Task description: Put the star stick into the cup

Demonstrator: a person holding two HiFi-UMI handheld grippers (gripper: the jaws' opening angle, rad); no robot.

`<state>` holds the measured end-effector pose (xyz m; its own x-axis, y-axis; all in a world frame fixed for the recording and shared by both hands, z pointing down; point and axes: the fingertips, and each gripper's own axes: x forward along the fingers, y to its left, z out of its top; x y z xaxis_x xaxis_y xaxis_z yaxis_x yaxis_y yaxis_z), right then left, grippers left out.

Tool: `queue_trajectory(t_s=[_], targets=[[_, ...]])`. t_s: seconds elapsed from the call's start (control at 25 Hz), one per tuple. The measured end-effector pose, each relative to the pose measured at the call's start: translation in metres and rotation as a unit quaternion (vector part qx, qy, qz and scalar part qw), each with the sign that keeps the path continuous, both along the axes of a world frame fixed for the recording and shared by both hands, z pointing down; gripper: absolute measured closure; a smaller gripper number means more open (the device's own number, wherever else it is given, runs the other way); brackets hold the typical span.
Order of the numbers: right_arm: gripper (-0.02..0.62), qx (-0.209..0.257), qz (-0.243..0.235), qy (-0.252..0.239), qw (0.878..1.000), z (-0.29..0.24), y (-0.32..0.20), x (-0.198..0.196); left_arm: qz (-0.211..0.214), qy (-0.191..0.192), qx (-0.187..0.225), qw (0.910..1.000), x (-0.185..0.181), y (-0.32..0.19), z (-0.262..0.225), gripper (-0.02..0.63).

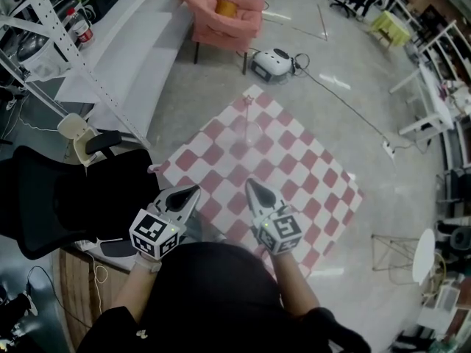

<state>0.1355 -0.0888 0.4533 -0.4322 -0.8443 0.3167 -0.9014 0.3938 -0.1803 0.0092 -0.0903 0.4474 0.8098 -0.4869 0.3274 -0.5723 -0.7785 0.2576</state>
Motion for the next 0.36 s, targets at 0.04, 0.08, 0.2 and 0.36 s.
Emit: queue_trajectory(t_s=[0.04, 0.08, 0.2, 0.36], targets=[[0.580, 0.002, 0.001, 0.004, 1.000, -0.0009, -0.0003, 0.0003, 0.000, -0.001, 0.000, 1.0000, -0.0001, -0.0002, 0.0000, 0.565], [0.580, 0.003, 0.002, 0.005, 1.000, -0.0016, -0.0007, 0.0010, 0.000, -0.002, -0.001, 1.0000, -0.0002, -0.0005, 0.0000, 0.565], [0.580, 0.004, 0.008, -0.004, 1.000, -0.0023, -0.0021, 0.0042, -0.001, 0.000, 0.000, 1.0000, -0.0006, -0.0012, -0.0004, 0.565], [0.580, 0.006, 0.007, -0.010, 1.000, -0.0024, -0.0029, 0.0058, -0.001, 0.003, 0.001, 1.0000, -0.0005, -0.0013, -0.0006, 0.565]])
